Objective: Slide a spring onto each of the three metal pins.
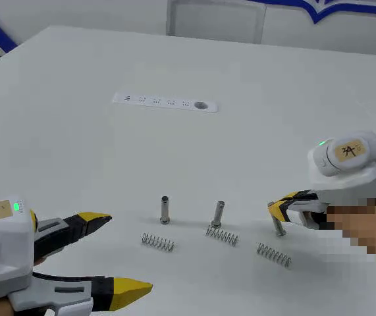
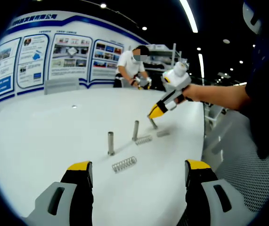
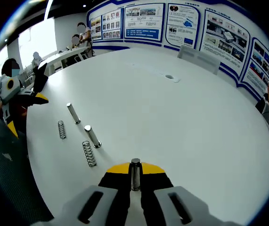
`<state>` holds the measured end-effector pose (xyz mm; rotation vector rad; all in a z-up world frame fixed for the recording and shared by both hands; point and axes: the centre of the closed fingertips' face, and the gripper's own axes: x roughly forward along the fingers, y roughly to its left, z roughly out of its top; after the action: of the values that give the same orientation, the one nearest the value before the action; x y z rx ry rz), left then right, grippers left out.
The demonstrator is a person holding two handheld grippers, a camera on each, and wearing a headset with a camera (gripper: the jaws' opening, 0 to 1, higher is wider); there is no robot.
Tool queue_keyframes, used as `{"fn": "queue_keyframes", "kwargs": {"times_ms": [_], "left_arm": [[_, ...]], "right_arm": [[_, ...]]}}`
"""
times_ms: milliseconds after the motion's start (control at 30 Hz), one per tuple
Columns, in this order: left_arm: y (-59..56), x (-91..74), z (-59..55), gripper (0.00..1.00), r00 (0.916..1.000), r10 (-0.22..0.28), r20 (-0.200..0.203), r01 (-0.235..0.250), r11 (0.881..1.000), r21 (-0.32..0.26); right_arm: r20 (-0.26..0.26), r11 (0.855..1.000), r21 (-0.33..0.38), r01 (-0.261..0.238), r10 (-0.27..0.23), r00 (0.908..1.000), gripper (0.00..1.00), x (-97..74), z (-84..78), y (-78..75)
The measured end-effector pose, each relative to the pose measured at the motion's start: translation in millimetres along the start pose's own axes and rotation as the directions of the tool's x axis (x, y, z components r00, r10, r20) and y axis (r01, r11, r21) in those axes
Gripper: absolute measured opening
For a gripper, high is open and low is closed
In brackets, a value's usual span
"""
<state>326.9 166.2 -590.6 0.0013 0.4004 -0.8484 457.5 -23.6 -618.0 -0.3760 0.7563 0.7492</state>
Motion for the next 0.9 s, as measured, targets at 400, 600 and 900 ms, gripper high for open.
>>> {"fn": "queue_keyframes", "kwargs": {"times_ms": [400, 600, 900], "left_arm": [[-1.9, -0.6, 1.6, 0.82, 1.0, -0.001, -0.003, 0.001, 1.0, 0.011], [-2.6, -1.5, 3.1, 0.82, 1.0, -0.001, -0.002, 0.001, 1.0, 0.015], [-4.0, -2.8, 2.6, 0.82, 1.0, -0.002, -0.008, 0.002, 1.0, 0.02]], "right_arm": [[0.021, 1.0, -0.001, -0.002, 0.002, 0.9998, 0.07, -5.4, 0.9, 2.7], [0.03, 1.0, 0.001, -0.004, 0.004, 0.9995, 0.08, -8.2, 0.6, 2.9], [0.035, 1.0, 0.015, -0.009, 0.009, 0.9993, 0.08, -12.8, -2.3, 4.5]]}}
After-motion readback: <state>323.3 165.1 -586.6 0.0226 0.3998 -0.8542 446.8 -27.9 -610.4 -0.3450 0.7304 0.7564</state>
